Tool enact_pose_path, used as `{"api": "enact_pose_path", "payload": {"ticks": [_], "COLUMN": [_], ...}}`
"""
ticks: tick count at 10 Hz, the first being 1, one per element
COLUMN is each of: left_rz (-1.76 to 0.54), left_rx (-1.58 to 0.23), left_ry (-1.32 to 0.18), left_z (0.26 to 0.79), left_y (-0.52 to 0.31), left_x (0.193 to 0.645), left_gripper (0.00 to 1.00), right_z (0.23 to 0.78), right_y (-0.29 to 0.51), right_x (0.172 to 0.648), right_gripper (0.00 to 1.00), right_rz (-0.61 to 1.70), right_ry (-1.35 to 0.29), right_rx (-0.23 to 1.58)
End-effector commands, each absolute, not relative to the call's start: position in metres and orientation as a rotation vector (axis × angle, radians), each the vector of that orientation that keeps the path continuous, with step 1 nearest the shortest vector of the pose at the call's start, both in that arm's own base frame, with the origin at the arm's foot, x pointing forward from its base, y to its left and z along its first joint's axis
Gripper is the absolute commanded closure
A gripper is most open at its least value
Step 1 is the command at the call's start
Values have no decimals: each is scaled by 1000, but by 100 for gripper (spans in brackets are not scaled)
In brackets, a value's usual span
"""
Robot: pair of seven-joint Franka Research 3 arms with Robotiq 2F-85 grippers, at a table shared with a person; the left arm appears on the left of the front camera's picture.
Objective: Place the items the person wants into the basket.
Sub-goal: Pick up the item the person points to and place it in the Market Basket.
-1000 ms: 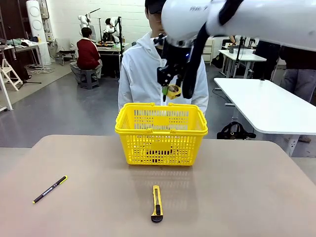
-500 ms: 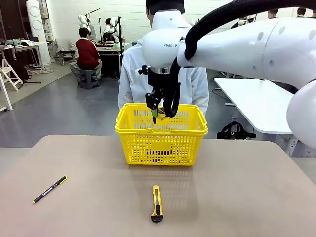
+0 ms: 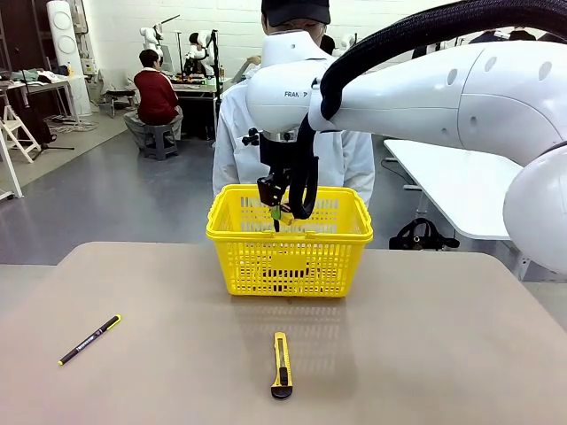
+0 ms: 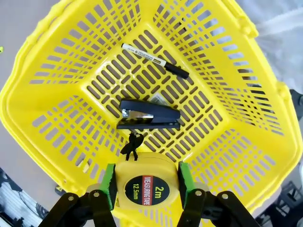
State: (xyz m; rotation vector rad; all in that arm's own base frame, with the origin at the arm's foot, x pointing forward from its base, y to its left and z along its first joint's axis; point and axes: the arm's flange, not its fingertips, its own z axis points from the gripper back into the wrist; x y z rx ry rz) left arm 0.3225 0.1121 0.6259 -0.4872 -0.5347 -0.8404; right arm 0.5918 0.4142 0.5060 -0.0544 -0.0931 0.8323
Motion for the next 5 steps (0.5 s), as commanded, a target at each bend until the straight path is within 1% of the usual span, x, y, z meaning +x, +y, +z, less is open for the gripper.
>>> {"api": "enact_pose_path", "payload": {"ticks": [1, 2, 3, 5], "left_rz": [-859, -859, -859, -859], "left_rx": [-502, -502, -502, -502], "left_ry": [-553, -553, -553, -553], "left_z": [625, 625, 625, 625], "left_y": [114, 114, 114, 114], "left_x": [321, 321, 321, 321], "left_gripper": [6, 6, 6, 6], "right_z": [508, 506, 495, 489], "right_y": [413, 414, 405, 394], "right_x": [594, 592, 585, 592], "right_gripper": [95, 37, 37, 37], "right_rz": [828, 832, 866, 932], "right_ry": [-102, -93, -120, -245], "right_rx": [-47, -54, -54, -42]}}
